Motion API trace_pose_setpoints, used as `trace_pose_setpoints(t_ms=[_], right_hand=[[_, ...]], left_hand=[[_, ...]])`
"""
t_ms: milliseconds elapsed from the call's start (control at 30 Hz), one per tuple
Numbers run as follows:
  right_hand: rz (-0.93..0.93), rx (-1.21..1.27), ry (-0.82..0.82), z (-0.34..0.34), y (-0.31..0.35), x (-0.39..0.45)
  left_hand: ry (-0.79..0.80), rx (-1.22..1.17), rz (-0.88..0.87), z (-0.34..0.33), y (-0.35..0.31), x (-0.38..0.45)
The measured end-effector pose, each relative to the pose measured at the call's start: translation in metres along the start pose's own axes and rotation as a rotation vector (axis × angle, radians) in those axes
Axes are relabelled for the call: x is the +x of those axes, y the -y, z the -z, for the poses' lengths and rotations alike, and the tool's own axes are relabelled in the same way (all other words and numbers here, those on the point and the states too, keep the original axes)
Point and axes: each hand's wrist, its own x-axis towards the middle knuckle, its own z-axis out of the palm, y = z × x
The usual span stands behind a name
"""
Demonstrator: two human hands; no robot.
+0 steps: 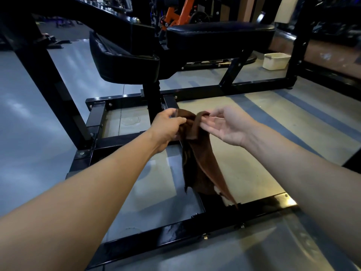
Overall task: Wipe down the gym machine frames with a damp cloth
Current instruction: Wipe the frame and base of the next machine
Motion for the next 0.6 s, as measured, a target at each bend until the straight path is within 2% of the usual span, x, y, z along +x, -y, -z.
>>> trace_pose_setpoints(t_ms=[33, 100, 200, 300, 400, 467, 533, 600], right_hand=[[0.028, -0.055, 0.015, -0.003, -0.001, -0.001], [0.142, -0.354, 0.002, -0.008, -0.003, -0.003], [0.366, -0.901, -0.155, -0.01, -0.005, -0.006], [0.551, -1.224, -0.268, -0.007, -0.006, -0.005], [0.648, -1.279, -0.298, -0.008, -0.01, 0.004], [0.668, -1.245, -0.312, -0.007, -0.011, 0.009], [0.601, -1.136, -0.296, -0.008, -0.012, 0.01], [0.52, -1.021, -0.306, -0.007, -0.013, 0.012]], left_hand=[[0.014, 0.002, 0.015, -0.002, 0.001, 0.001], [0.025, 0.003, 0.039, -0.004, 0.004, 0.003], [0.063, -0.046, 0.086, 0.0, 0.006, 0.003], [0.089, -0.053, 0.113, 0.003, 0.008, 0.006], [0.124, -0.055, 0.137, 0.003, 0.007, 0.003], [0.225, -0.046, 0.138, 0.005, 0.008, 0.003], [0.343, 0.014, 0.107, 0.007, 0.011, 0.004], [0.351, 0.048, 0.09, 0.004, 0.015, 0.005]])
